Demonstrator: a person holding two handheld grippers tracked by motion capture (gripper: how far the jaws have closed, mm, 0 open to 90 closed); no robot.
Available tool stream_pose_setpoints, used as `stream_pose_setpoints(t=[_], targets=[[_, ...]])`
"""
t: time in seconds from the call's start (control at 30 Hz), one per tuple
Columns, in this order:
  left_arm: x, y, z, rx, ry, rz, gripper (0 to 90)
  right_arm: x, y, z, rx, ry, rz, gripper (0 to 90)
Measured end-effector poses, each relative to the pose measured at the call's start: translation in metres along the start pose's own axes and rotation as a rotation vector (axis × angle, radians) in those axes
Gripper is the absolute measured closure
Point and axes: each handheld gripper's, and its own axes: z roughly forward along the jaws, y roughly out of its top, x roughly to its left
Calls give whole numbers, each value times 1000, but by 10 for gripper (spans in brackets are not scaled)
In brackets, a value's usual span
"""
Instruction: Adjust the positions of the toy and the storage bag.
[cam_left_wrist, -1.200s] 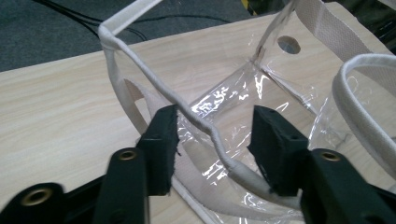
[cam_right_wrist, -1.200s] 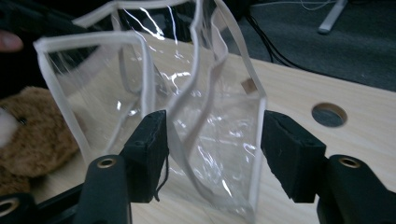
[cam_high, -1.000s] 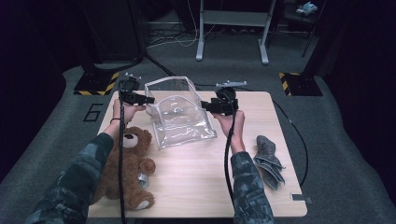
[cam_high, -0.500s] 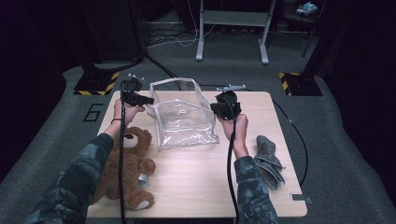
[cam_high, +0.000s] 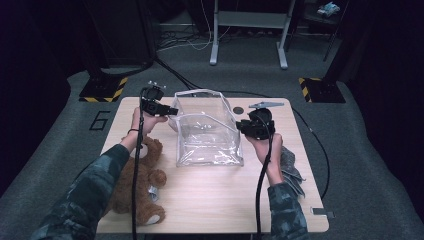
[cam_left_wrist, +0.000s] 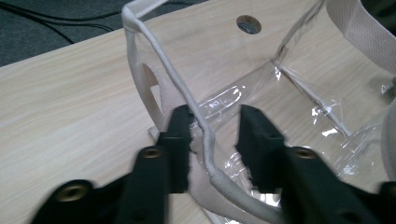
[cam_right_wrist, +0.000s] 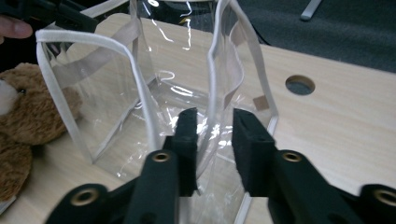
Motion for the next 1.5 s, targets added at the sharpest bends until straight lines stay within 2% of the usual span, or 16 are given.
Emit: stream_pose_setpoints(t=[0.1, 0.13, 0.17, 0.27, 0.33, 0.37, 0.4, 0.53, 0.73, 0.93, 0.97, 1.03, 1.13, 1.37, 1.43, 1.5], targets=[[4, 2, -2, -2, 19, -20, 526, 2, 19, 12, 18, 10, -31, 634], [5, 2, -2, 6, 18, -35, 519, 3, 24, 16, 28, 0, -36, 632], [6, 2, 0, 25, 19, -48, 518, 5, 31, 24, 43, 16, -32, 624], [9, 0, 7, 73, 0, -66, 597, 8, 44, 47, 85, -11, -37, 617], [8, -3, 12, 116, 4, -40, 692, 8, 45, 55, 100, -11, -9, 705], [7, -4, 12, 117, 7, -32, 755, 8, 43, 61, 122, -36, -8, 800], [7, -4, 11, 118, -1, -37, 770, 8, 41, 63, 125, -52, -10, 829], [10, -3, 5, 128, -10, -31, 814, -1, 35, 53, 115, -102, 6, 861], [6, 1, -3, 127, -19, -28, 827, -13, 30, 37, 131, -113, 44, 861], [0, -2, -6, 162, -43, -28, 826, -12, 27, 23, 140, -113, 58, 861], [1, -2, -7, 177, -51, -4, 825, -11, 26, 21, 141, -112, 53, 861], [0, -6, -8, 167, -65, -31, 825, -8, 23, 16, 141, -112, 43, 860], [-1, -10, -11, 186, -78, -15, 824, -5, 19, 11, 141, -106, 41, 860], [-5, -20, -15, 204, -70, -13, 817, -4, 5, 11, 127, -81, 39, 849], [-5, -21, -15, 195, -66, -22, 795, -5, 3, 13, 114, -73, 40, 815], [-4, -22, -18, 175, -62, -44, 685, -3, 1, 11, 97, -79, 39, 687]])
